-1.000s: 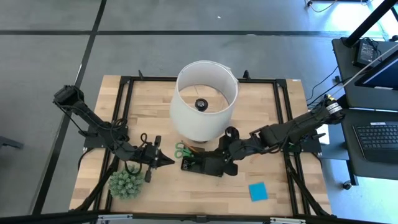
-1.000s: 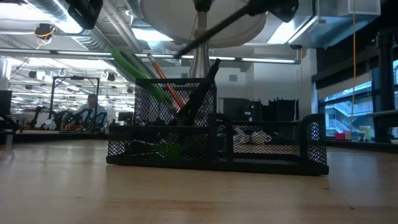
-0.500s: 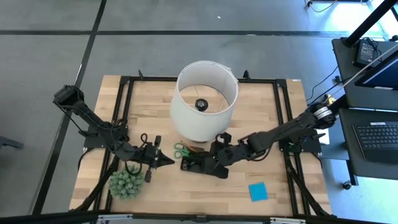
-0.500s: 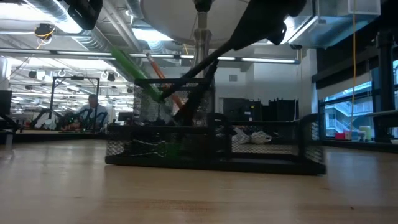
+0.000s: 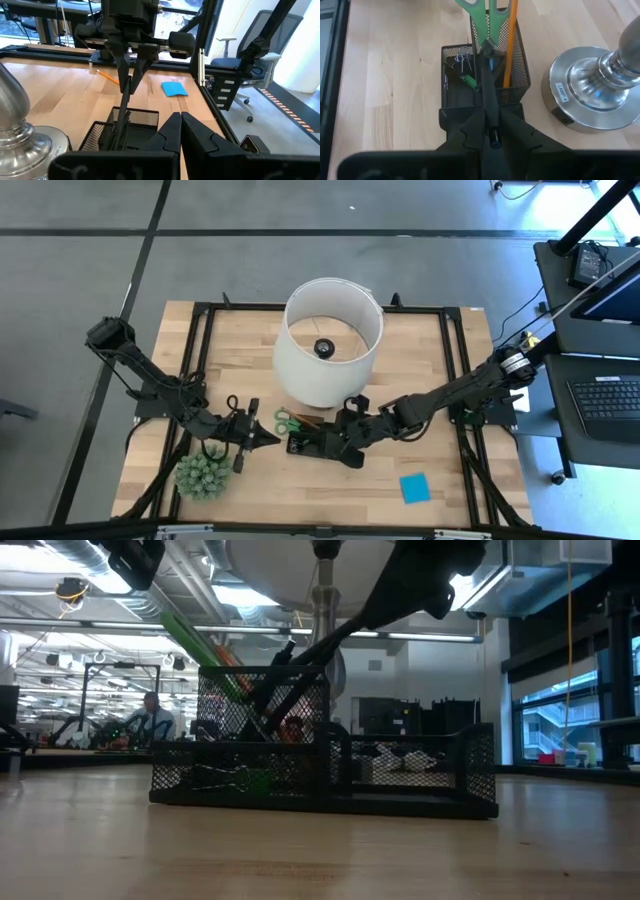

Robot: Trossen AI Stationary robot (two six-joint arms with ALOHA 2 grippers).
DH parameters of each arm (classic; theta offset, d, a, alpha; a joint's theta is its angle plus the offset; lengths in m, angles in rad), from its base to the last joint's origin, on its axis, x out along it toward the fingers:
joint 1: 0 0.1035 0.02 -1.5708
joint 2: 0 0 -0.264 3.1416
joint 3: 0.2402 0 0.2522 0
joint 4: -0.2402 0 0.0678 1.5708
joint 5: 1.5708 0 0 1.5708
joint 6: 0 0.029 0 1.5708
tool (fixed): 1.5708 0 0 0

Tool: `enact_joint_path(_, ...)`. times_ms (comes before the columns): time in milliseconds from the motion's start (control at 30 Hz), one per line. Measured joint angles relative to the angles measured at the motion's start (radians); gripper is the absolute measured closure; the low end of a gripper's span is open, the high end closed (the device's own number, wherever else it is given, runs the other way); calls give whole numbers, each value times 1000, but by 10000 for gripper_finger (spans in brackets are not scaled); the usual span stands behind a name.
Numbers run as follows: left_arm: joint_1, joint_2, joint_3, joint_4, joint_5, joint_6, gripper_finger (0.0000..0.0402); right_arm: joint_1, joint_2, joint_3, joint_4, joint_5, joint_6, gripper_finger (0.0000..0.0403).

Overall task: Pick and place office supplies into organizer
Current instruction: Put the black pen into the black desk organizer

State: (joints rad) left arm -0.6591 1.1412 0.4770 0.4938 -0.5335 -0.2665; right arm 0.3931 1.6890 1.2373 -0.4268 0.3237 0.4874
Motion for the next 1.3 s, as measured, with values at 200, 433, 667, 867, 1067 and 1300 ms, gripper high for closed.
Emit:
enact_joint_path(200,0,0,0,0,0,0,399,0,1,0,-3,-4,3,339)
enact_joint_path(433,0,0,0,0,0,0,398,0,1,0,-3,-4,5,337)
enact_joint_path(667,0,0,0,0,0,0,398,-2,1,0,-1,-4,28,337)
enact_joint_path(867,0,0,0,0,0,0,399,-6,1,0,4,-4,31,336)
enact_joint_path(1067,0,0,0,0,0,0,399,-6,1,0,4,-3,30,336)
enact_joint_path(1300,0,0,0,0,0,0,399,-6,1,0,2,-3,28,335)
